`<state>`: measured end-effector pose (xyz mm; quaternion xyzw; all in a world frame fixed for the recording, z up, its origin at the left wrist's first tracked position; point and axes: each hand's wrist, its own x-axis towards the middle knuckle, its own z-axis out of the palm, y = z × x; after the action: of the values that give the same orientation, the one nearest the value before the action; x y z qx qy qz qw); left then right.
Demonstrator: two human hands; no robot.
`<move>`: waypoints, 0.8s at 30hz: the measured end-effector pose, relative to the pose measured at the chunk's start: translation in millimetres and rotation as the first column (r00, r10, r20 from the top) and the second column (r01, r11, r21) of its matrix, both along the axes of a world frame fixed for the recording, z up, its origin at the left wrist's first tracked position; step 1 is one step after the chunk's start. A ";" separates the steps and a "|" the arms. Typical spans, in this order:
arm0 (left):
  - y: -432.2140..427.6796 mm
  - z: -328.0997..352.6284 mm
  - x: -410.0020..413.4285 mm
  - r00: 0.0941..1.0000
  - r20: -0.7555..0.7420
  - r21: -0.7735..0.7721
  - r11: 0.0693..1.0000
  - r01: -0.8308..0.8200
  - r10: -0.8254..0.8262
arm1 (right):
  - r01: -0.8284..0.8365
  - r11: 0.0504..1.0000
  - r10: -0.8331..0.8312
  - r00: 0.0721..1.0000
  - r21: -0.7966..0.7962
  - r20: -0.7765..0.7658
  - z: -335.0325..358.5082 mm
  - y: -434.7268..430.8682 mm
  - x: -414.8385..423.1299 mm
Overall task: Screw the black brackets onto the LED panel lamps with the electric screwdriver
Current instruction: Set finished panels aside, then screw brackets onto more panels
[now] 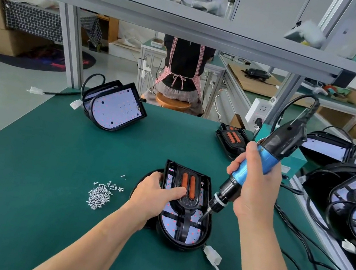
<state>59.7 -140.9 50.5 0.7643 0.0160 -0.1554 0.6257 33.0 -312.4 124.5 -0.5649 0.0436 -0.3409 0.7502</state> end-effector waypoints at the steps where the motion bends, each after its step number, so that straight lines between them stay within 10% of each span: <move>1: -0.2 -0.5 0.4 1.000 0.005 -0.002 1.000 -0.003 0.003 | 0.002 1.000 -0.002 1.000 0.000 0.000 1.4 -0.7 0.3; 24: -1.4 -4.7 2.3 1.000 0.026 -0.012 1.000 -0.015 0.016 | -0.029 0.991 0.036 0.998 -0.127 0.050 -6.0 9.1 -6.5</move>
<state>62.0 -142.3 45.7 0.7622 0.0129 -0.1408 0.6317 26.5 -303.3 118.6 -0.6027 -0.0070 -0.3453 0.7194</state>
